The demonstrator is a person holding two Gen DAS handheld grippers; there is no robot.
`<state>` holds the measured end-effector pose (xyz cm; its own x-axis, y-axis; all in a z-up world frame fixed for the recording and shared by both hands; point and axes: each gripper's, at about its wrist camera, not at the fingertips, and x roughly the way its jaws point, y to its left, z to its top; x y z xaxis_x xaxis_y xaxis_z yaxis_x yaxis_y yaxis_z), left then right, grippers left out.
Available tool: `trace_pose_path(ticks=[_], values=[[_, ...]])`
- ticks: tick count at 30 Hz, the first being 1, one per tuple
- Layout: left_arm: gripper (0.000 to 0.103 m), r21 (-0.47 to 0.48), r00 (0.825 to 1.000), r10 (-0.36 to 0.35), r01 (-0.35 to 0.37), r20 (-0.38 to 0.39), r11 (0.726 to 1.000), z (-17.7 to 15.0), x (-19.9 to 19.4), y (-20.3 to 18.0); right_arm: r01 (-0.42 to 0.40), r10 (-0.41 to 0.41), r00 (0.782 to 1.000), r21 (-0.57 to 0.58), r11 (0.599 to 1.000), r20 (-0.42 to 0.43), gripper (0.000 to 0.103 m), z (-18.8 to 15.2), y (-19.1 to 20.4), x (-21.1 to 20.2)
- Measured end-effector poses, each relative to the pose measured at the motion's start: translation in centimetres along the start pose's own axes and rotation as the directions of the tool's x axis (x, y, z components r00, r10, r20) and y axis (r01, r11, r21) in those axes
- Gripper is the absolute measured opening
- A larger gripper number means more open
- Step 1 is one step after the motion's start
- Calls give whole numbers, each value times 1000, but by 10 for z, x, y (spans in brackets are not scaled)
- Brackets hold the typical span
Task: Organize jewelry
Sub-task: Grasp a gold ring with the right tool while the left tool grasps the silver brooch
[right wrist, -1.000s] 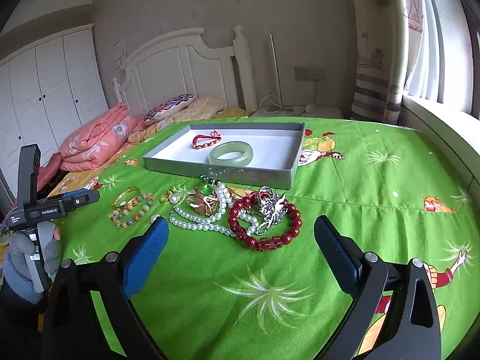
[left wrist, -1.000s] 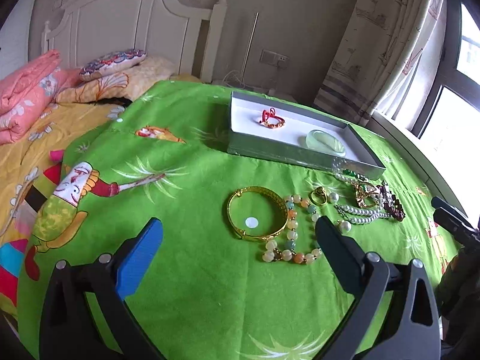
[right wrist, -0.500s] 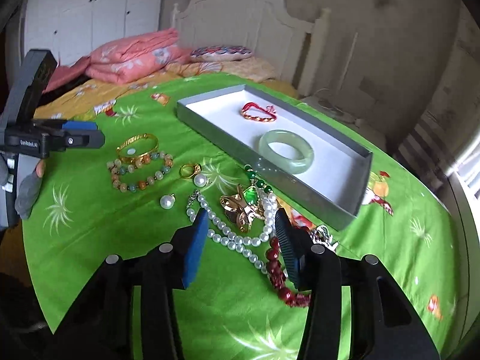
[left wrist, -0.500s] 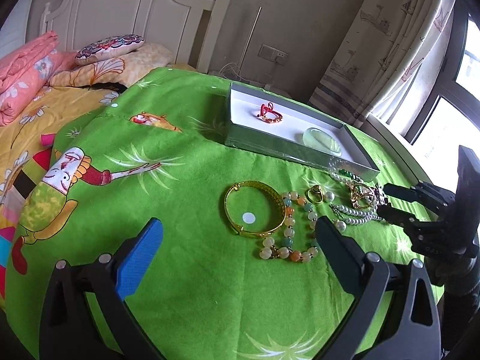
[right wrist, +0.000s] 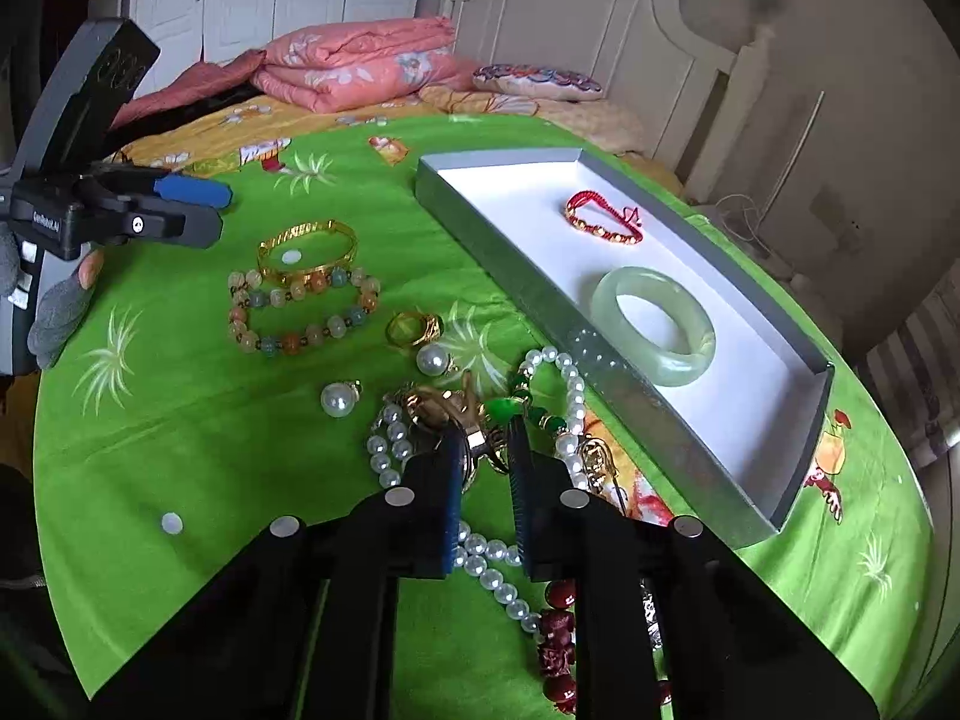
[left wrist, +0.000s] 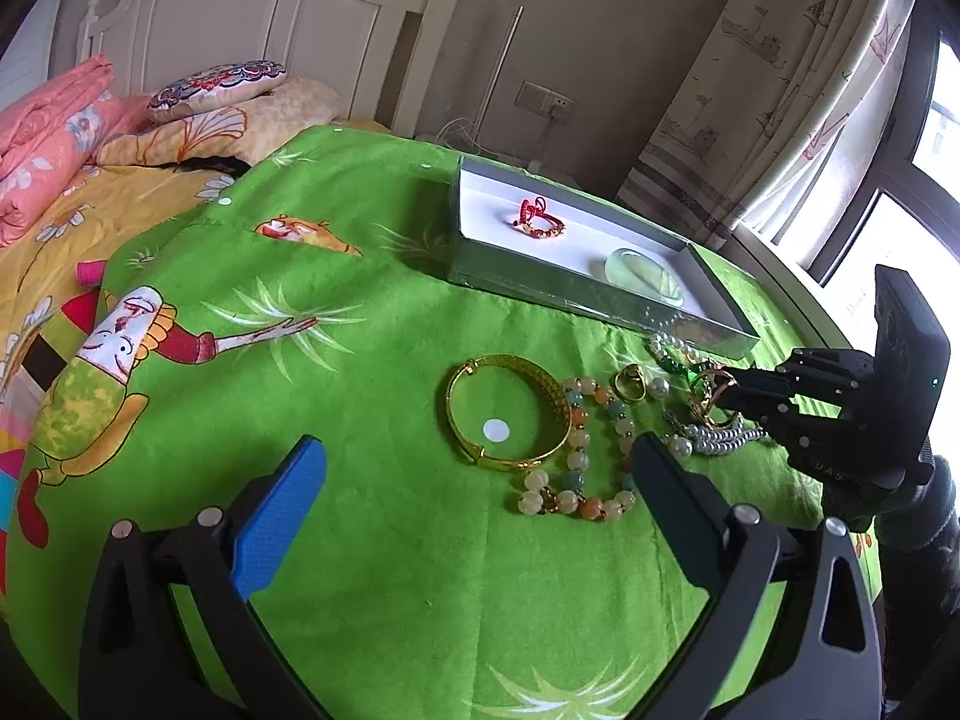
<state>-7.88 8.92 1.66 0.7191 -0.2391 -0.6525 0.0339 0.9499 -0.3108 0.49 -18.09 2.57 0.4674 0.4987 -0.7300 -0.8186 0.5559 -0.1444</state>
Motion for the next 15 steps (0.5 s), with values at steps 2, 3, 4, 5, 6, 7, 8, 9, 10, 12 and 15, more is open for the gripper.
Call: trace_pose_path(ticks=[2, 3, 4, 5, 6, 7, 8, 9, 10, 12, 15], values=[[100, 0, 1000, 1, -1, -6, 1000, 0, 1, 0, -42, 34, 996, 102, 994, 79, 11, 0, -6, -15], [100, 0, 1000, 1, -1, -9, 1000, 0, 2, 0, -73, 48, 988, 166, 983, 145, 10, -1, -12, -28], [100, 0, 1000, 1, -1, -11, 1000, 0, 2, 0, -108, 59, 975, 223, 969, 215, 10, -2, -17, -44], [100, -1, 1000, 1, -1, -12, 1000, 0, 2, 0, -136, 59, 959, 267, 954, 278, 10, -4, -23, -60], [100, -1, 1000, 2, -2, -12, 1000, 1, 3, 0, -154, 45, 941, 306, 940, 335, 9, -8, -27, -77], [100, 0, 1000, 3, -3, -10, 1000, 0, 2, 0, -163, 22, 924, 341, 926, 382, 9, -15, -31, -94], [100, 4, 1000, 2, -2, -5, 1000, 0, 1, -1, -153, -11, 912, 364, 919, 410, 9, -23, -34, -109], [100, 12, 1000, 0, 0, -2, 1000, 0, 0, -2, -133, -46, 904, 382, 914, 425, 9, -31, -35, -122], [100, 23, 1000, 0, 0, 0, 1000, 0, 0, -4, -110, -79, 899, 398, 911, 430, 9, -39, -37, -134], [100, 52, 999, 31, -32, 12, 998, -1, -4, -11, -39, -153, 900, 425, 905, 409, 9, -57, -39, -152], [99, 98, 1000, -26, 26, 2, 995, 1, -8, -35, 58, -243, 903, 461, 886, 354, 9, -83, -42, -169]])
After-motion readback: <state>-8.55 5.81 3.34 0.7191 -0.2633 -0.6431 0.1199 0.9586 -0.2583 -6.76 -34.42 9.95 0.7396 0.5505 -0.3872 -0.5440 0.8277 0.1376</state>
